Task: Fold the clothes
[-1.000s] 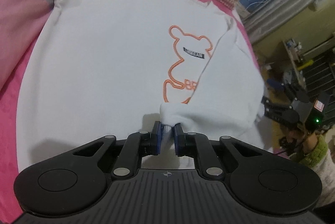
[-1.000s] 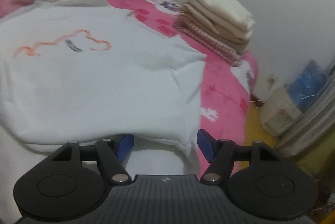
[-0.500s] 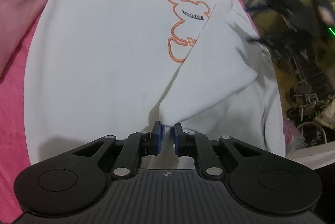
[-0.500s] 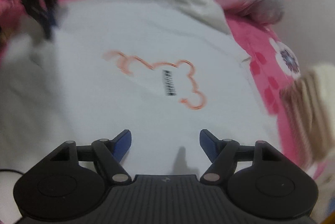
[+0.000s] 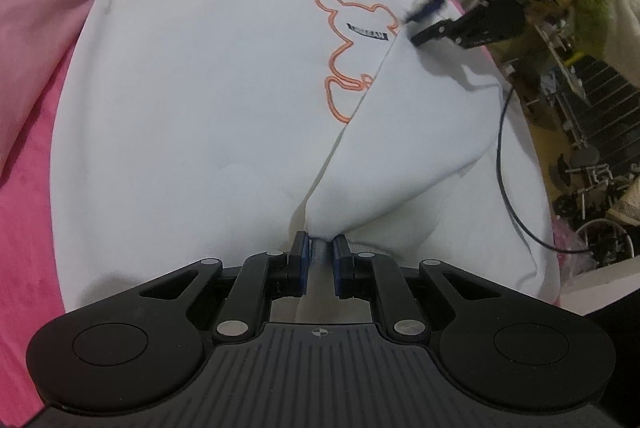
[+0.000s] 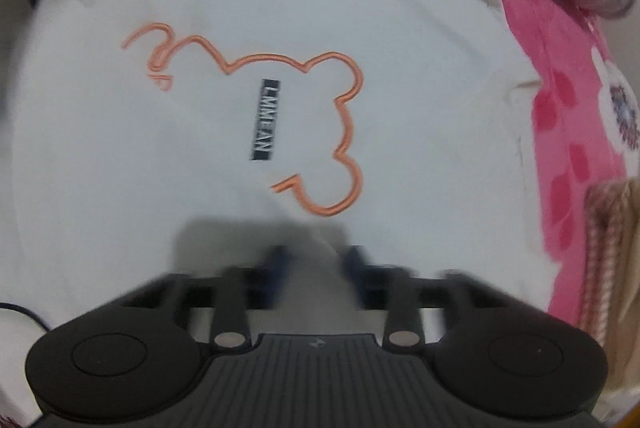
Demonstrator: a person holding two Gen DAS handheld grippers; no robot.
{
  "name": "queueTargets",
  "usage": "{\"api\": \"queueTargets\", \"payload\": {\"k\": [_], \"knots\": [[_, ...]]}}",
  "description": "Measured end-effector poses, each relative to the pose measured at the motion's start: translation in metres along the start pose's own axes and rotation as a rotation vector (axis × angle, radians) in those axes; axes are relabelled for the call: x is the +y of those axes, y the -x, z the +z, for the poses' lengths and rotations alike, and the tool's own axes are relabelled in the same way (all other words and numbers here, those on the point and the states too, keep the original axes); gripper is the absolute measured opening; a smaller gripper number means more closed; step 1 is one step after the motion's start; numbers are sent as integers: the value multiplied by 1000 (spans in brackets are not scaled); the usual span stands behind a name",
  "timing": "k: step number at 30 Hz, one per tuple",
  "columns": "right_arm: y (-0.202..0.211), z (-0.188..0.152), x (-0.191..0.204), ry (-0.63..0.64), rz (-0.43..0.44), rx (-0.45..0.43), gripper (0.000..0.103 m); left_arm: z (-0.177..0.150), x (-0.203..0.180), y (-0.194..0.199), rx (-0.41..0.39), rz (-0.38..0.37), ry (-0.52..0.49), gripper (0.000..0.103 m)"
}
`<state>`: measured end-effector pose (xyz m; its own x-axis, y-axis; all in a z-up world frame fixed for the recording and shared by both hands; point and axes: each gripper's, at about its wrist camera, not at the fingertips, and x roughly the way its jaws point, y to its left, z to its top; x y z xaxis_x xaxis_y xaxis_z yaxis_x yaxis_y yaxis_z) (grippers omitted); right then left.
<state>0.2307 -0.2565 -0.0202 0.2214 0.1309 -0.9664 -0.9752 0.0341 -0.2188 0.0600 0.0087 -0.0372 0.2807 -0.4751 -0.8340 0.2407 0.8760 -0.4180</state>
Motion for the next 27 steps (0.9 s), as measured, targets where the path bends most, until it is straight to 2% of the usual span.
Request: {"api": "queueTargets", "payload": {"k": [1,2,6,11,14,17,19,21,22,23,25,27], "knots": [[4,-7,-5,-39,-19,-13,2,3,2,2,-7,1,1,10],[7,-13,-10,-79,-38,-27,0,8,4,5,-18,1,2,9],[22,-40,-29,-236,-114,-81,0,44,14,18,-63,36,-22,6],[40,-74,-53,-433,-209,-148,0,126,26,29,-149,156,-116,3],[50,-94,-68,-551,-266,-189,0,173,34,21,-221,223,-170,3],[36,-110,-82,-665,-295,-182,0,204,47,1,-286,305,-153,4],[25,-119,-82,-734,-317,-173,2,210,58,-12,-298,349,-97,4],[20,-123,-77,-777,-351,-172,6,207,66,-15,-302,332,-20,5],[20,-123,-75,-783,-380,-175,18,201,66,-14,-308,316,-11,7],[20,-123,-72,-790,-409,-178,35,193,64,-12,-310,308,-20,15],[30,-127,-67,-807,-456,-209,48,180,56,-6,-304,305,-49,22],[42,-127,-61,-811,-491,-258,49,168,46,0,-292,291,-65,25]]}}
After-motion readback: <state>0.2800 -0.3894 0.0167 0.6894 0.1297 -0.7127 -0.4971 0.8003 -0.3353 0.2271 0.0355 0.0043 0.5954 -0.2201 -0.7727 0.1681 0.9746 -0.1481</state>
